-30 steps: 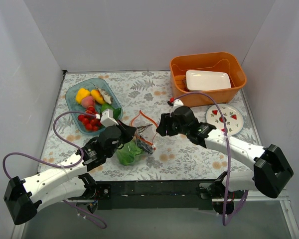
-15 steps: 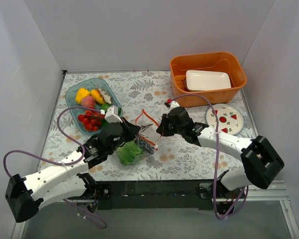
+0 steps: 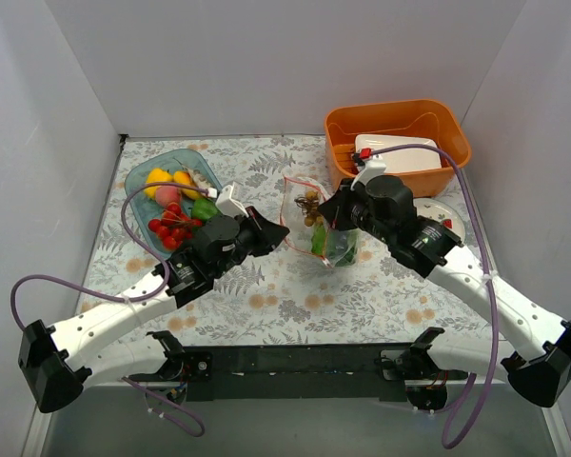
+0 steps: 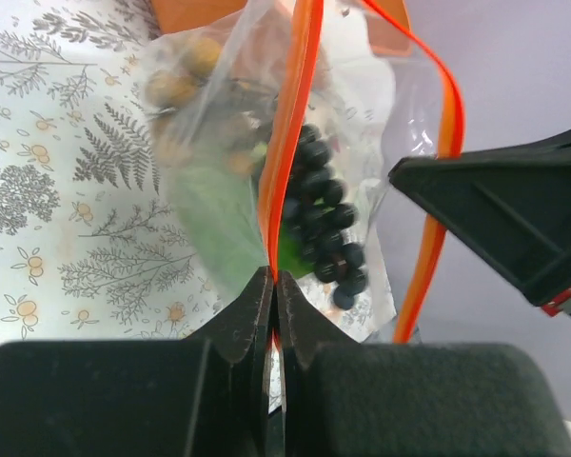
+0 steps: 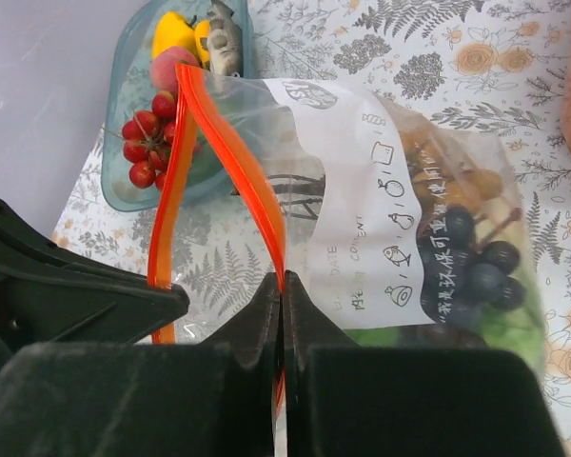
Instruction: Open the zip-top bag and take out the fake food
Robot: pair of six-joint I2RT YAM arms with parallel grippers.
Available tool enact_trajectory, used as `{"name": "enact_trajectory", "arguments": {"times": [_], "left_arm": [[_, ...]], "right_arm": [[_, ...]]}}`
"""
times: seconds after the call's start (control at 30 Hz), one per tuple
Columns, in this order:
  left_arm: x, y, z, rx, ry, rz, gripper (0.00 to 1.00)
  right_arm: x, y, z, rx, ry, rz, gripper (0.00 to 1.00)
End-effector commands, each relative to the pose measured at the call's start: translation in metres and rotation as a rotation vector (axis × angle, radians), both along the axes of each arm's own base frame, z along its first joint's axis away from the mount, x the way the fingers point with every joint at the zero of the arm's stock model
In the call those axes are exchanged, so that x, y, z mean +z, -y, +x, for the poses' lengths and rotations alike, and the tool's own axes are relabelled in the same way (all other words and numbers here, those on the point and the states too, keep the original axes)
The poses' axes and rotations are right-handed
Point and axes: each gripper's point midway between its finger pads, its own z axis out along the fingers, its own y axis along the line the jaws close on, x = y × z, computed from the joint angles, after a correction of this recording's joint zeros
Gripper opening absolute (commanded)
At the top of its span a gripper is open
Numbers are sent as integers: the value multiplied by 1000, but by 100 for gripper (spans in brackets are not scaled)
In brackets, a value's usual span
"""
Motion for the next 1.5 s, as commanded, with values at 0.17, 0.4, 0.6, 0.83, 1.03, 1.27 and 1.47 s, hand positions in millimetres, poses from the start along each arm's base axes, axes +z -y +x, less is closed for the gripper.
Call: {"name": "enact_trajectory", "arguments": {"times": [0.17,0.4,0.6,0.83,1.03,1.27,1.47], "left_arm": [[-49,5,-12,-65,-60,14,15],[-9,-17,-26,-89,8,96,34],[26,-26,-20,-47,27,143,27],[-3,-8,-6,24,-100,25,13],[-54,-20,9,189,-201,30,24],[-81,-42,27,355,-199,84,40],[-92,-49,49,419,-206,126,43]], "right_arm": [[-70,-7,-1,4,-129,-133,1],[-83,-27,-3,-2,-143,-116,1],[-70,-39,-3,-11,-127,-88,1],[-62,-50,-1,-35,-129,-30,1],[-61,-55,-2,-54,-128,-23,1],[-62,-64,-8,-37,-128,-43,1],[-65,-66,-14,-28,-127,-37,1]]}}
